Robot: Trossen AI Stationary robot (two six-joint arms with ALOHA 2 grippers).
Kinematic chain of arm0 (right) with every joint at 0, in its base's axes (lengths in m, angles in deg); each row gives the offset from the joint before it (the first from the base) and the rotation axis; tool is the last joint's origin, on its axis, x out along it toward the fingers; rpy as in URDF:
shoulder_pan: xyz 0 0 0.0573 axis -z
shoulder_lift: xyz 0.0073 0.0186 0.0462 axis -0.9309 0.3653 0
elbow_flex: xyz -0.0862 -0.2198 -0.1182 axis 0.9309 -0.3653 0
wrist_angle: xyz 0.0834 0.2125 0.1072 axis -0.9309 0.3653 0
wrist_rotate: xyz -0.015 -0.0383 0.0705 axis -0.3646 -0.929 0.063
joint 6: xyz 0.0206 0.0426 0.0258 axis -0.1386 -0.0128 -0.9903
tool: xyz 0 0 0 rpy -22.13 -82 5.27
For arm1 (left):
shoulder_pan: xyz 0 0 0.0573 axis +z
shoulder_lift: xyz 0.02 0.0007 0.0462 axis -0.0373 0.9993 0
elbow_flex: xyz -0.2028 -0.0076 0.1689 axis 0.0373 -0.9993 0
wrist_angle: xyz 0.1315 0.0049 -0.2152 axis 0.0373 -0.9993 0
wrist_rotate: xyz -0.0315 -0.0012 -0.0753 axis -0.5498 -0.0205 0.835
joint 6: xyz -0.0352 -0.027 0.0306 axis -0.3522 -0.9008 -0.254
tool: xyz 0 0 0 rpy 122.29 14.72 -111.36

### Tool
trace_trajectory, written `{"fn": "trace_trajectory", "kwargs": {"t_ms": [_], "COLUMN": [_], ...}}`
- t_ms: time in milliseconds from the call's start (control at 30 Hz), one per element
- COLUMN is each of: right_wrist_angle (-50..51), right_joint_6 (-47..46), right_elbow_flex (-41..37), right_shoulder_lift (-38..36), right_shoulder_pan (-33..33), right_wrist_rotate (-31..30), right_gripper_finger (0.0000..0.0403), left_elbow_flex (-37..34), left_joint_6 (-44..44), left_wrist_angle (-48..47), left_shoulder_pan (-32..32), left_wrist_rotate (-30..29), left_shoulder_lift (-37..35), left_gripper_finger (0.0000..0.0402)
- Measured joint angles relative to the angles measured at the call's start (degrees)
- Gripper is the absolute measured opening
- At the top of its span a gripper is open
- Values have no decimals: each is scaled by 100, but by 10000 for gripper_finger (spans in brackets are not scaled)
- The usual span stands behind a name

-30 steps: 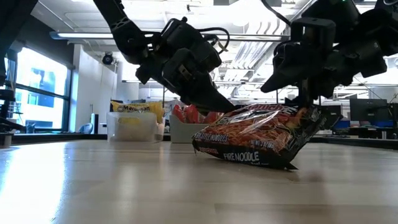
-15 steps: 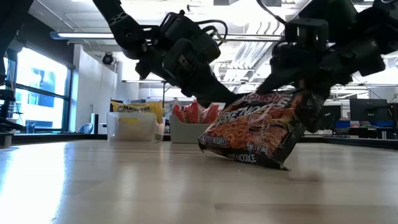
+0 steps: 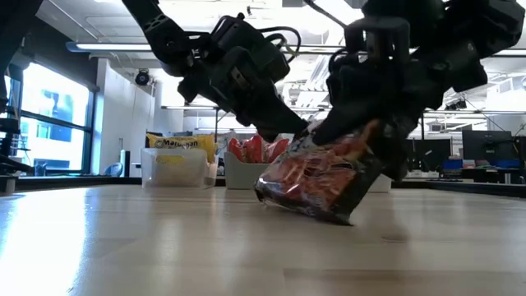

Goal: Sort Maruchan noodles
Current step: Put the black noodle pack into the white bin

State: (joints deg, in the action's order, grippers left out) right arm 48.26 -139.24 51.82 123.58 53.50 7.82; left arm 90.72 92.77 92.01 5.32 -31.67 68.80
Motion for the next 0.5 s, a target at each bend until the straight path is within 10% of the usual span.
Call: {"fn": "trace_trajectory", "kwargs": {"t_ms": [500], "right_wrist_angle": [591], "right_joint_6": [535], "right_elbow_flex": [407], "right_shoulder_lift": [-102], "right_shoulder_pan": [84], "right_wrist_rotate": [-85], "right_gripper_finger": [116], "left_elbow_flex": [-10], "left_joint_6": [127], "left_wrist_angle": [-1227], "left_shoulder_pan": [450], "left_wrist_rotate": [387], "left_shoulder_lift": [-900], "left_gripper_finger": [53]}}
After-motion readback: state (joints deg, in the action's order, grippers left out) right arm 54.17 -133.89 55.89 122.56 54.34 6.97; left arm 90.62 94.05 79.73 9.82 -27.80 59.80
